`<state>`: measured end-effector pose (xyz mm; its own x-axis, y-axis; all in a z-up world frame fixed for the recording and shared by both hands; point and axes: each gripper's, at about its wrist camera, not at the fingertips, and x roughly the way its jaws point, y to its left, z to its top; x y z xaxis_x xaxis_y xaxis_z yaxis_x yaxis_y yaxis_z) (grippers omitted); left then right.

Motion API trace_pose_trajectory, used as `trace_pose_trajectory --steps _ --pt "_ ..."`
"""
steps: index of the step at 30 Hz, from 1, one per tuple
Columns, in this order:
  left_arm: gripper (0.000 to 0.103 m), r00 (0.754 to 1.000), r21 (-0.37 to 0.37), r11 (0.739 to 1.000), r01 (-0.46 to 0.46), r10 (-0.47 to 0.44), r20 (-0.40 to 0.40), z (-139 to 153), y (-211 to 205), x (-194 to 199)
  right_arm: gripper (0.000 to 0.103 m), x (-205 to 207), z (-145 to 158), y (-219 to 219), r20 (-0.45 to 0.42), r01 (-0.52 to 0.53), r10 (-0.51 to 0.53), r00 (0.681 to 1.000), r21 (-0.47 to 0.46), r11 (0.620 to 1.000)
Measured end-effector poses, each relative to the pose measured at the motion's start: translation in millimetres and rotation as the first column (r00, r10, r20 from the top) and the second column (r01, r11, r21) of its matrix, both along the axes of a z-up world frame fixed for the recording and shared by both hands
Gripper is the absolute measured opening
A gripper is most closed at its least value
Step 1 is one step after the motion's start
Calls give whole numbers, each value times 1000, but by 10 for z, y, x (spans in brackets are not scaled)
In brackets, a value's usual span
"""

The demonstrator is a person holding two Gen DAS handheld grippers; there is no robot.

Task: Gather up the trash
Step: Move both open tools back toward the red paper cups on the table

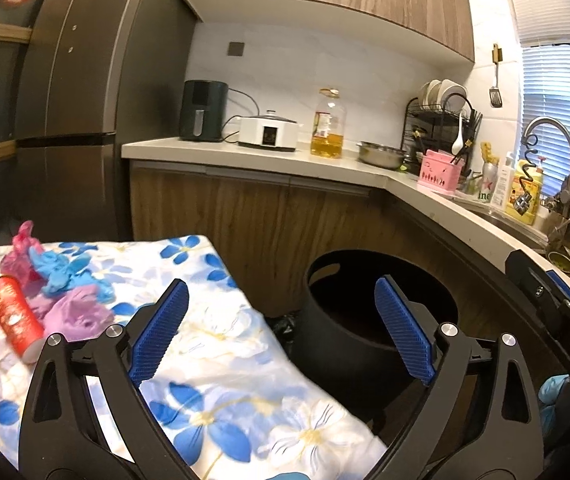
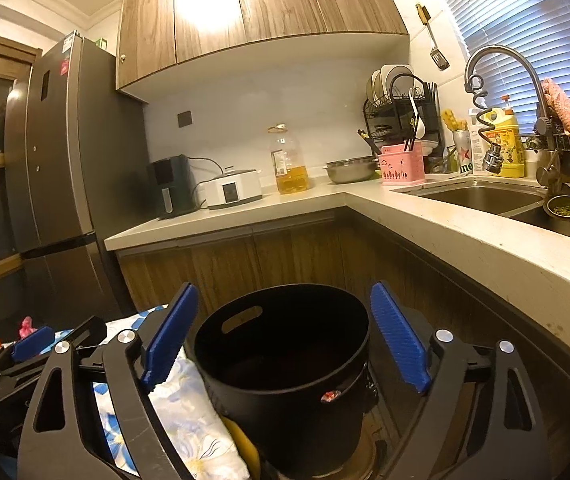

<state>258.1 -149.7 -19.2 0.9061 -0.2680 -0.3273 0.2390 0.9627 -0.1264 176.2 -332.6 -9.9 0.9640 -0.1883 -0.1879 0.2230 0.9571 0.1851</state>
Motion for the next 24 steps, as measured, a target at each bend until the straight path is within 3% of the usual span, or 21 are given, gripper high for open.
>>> trace_pose_trajectory --steps 13,24 --pt "93 996 10 996 -88 88 -2 21 485 -409 86 -343 -5 377 -9 -45 45 999 4 999" --pt "93 983 5 983 -182 182 10 50 946 -658 86 -404 43 750 8 -129 129 992 5 992"
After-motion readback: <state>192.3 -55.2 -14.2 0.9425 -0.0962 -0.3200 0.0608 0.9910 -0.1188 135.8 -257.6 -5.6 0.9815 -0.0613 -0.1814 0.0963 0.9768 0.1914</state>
